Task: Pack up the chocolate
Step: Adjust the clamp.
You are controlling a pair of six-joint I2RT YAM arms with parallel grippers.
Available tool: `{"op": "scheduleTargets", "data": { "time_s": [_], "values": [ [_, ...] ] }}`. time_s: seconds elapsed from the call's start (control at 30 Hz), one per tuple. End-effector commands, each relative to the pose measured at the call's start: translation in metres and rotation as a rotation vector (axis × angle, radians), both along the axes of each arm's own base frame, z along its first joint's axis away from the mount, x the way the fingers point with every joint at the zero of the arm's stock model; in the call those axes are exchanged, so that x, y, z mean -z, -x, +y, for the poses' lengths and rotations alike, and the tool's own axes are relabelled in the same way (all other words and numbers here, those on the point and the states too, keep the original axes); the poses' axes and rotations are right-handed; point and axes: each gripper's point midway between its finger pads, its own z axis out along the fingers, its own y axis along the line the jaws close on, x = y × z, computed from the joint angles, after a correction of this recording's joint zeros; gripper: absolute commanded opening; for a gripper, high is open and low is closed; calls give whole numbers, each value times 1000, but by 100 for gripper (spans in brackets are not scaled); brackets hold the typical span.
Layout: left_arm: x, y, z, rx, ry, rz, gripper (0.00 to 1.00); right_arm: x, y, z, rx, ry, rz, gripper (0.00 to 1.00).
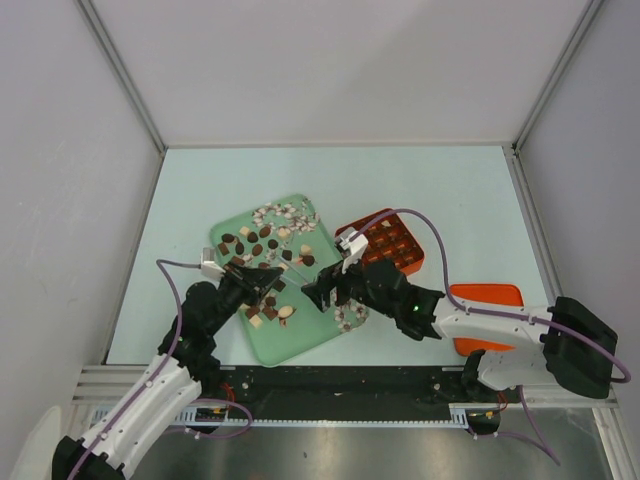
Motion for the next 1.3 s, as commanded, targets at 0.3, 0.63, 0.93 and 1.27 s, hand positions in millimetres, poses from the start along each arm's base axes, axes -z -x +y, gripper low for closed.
{"op": "scheduleTargets", "data": {
  "time_s": [0.3,0.63,0.93,1.27],
  "values": [
    [-38,3,-9,24,267,-10,3,-40,-1,21,-44,-188,-133,82],
    [-36,5,-12,38,319,13,4,-34,-7,26,-18,-186,-152,72],
    [-40,5,-10,29,351,6,4,-30,-8,28,-11,-177,-157,70],
    [-36,6,-10,26,346,15,19,-31,-3,30,-31,-151,-185,36]
  ]
}}
